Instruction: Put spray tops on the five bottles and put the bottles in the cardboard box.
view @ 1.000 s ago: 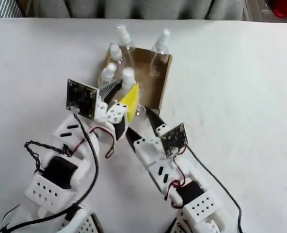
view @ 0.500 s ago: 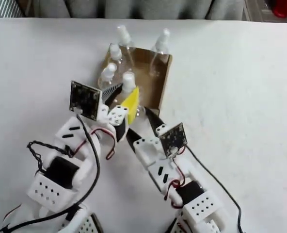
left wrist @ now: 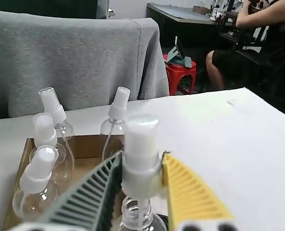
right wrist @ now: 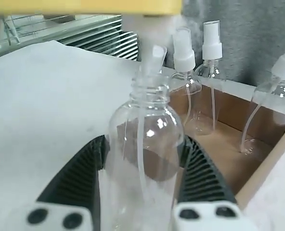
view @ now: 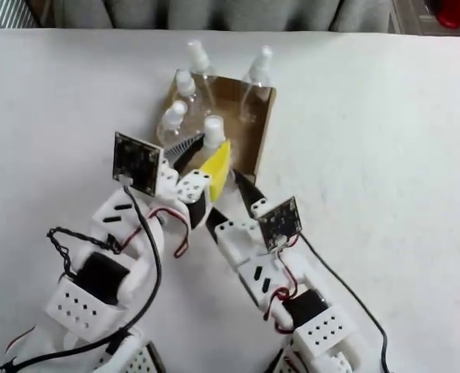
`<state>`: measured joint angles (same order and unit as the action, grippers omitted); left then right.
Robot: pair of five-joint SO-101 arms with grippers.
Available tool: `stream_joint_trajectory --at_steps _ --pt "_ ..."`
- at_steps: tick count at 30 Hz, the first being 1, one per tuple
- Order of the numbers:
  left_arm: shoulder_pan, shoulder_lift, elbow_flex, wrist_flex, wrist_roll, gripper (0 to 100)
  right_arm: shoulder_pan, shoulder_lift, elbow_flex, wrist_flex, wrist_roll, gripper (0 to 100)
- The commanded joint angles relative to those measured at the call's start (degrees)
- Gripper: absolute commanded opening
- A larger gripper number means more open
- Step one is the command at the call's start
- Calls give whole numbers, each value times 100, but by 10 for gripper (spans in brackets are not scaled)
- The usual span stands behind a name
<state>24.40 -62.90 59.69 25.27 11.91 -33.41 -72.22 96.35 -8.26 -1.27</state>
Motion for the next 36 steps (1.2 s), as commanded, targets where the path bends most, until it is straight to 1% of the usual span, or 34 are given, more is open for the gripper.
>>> stream_joint_trajectory --at_steps 1,10,15,36 --pt "101 -75 -18 -211 220 116 31 -75 70 4 53 16" --pt "-119 -75 97 -229 220 116 31 -75 70 4 53 16" --pt "-84 -110 404 -229 220 118 31 -75 70 4 53 16" --pt "-101 -110 747 -237 220 121 31 -75 70 4 53 16"
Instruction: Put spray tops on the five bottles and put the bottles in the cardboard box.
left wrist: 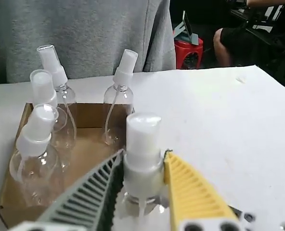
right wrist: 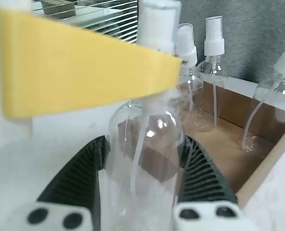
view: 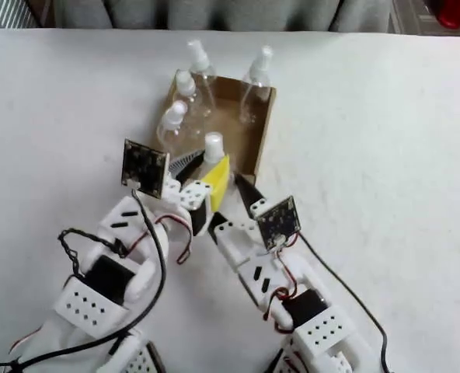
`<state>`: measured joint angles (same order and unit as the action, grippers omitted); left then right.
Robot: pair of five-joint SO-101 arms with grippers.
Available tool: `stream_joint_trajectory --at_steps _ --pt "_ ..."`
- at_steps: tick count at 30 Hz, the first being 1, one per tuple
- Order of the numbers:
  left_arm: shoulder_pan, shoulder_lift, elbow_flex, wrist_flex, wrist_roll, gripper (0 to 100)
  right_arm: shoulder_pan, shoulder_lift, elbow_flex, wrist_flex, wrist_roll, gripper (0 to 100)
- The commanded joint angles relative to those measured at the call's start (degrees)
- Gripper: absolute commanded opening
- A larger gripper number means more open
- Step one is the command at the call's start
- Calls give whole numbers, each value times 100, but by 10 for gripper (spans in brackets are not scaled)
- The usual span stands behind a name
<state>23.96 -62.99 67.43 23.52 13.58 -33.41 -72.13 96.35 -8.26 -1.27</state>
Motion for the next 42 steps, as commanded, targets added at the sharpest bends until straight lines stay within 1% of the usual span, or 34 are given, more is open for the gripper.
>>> stream_joint_trajectory --at_steps 1,5,9,11,19,26,29,34,38,42 --pt "-57 -110 -26 -62 53 121 31 -84 70 4 53 16" --pt "-66 -110 -26 -62 53 141 31 -84 70 4 53 16" --pt "-66 -110 9 -9 97 265 31 -84 70 4 53 16" --pt "-66 -110 9 -9 97 300 31 -84 70 4 53 16" --pt "-75 -110 -18 -44 97 303 31 -84 70 4 53 16" --pt "-444 -127 -35 -53 70 303 40 -84 70 4 53 16" --pt "-444 -453 26 35 62 303 48 -84 70 -13 53 16" --pt "-198 -1631 105 730 62 302 154 -84 70 -31 53 16" --pt "-233 -2316 105 1152 53 298 154 -84 70 -31 53 16" --pt "-576 -2747 70 1477 53 298 163 -84 70 -31 53 16"
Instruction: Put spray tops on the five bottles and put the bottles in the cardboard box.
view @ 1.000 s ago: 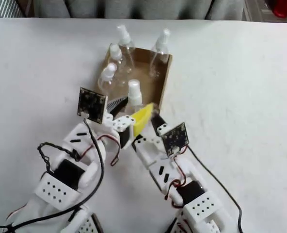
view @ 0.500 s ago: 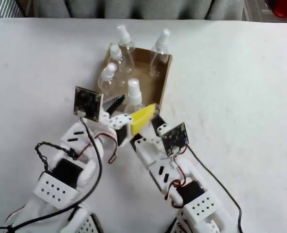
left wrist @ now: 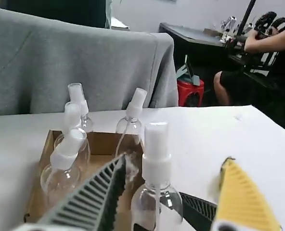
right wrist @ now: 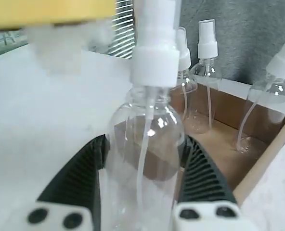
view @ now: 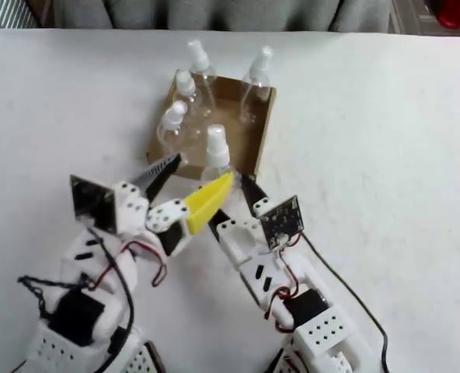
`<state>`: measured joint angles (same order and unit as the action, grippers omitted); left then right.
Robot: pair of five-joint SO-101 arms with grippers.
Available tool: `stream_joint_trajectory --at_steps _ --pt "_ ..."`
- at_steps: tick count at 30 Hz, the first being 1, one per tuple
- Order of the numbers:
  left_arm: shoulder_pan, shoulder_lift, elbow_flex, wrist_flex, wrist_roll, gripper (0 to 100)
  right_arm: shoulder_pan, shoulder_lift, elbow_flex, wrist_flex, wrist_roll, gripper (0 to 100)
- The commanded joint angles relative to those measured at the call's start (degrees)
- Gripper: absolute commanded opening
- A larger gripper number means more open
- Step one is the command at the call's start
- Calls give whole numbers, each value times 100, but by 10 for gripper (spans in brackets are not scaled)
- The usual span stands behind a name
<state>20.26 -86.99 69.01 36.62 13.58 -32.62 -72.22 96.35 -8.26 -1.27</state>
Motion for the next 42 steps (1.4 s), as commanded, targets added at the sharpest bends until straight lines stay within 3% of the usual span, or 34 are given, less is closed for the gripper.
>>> stream_joint_trajectory --at_steps 1,8,14,19,25,30,42 --pt "-338 -435 -88 237 53 298 84 -75 70 -31 53 16" --pt "-1543 -646 -44 870 53 279 84 -75 70 -136 53 16" --pt "-2097 -664 -18 1143 53 20 242 -75 70 -233 53 16" --pt "-2141 -673 527 1169 53 68 312 -75 53 -277 44 16" --pt "-2088 -673 1380 1116 -299 68 532 -57 62 -1191 44 16" --pt "-2053 -673 2075 501 -475 68 549 -22 44 -1297 44 16" --pt "-2088 -673 2295 422 -484 68 1191 629 -1336 -1288 44 16"
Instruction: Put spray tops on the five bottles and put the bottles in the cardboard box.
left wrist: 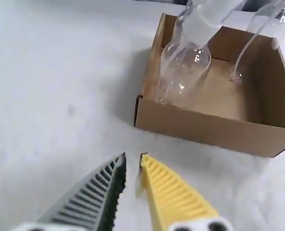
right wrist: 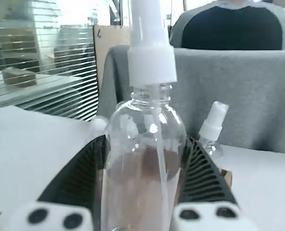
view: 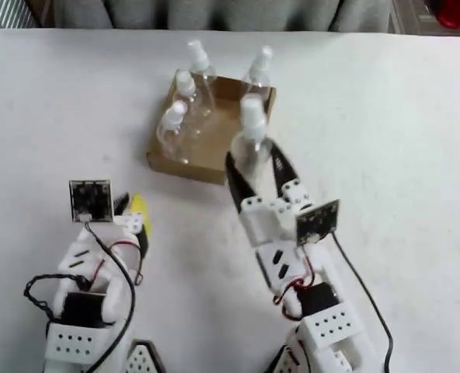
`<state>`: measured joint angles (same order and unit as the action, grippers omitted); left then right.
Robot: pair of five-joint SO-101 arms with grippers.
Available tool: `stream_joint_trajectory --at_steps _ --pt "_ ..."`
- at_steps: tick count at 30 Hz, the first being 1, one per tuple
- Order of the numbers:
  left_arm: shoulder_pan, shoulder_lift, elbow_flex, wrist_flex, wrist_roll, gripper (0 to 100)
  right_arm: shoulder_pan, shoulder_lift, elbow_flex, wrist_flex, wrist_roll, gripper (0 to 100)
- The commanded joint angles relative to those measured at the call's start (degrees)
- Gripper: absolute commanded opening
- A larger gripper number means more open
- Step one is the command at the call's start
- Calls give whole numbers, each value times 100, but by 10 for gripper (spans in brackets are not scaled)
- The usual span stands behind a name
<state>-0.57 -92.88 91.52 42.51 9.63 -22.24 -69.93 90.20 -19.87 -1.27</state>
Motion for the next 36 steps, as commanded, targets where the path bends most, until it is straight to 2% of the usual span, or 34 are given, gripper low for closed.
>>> stream_joint_trajectory --at_steps 1,7,14,30,36 --pt "-4 -84 114 -202 -88 68 198 646 -949 -127 44 16" --pt "-48 -84 255 -167 -97 68 400 2211 -2180 -198 0 16" --pt "-277 -75 589 -44 -1222 68 444 3547 -2312 -1974 35 16" --pt "-259 -75 589 132 -1266 68 488 7319 -3560 -4673 44 16" --pt "-259 -75 589 132 -1266 68 690 8075 -3903 -5015 44 16"
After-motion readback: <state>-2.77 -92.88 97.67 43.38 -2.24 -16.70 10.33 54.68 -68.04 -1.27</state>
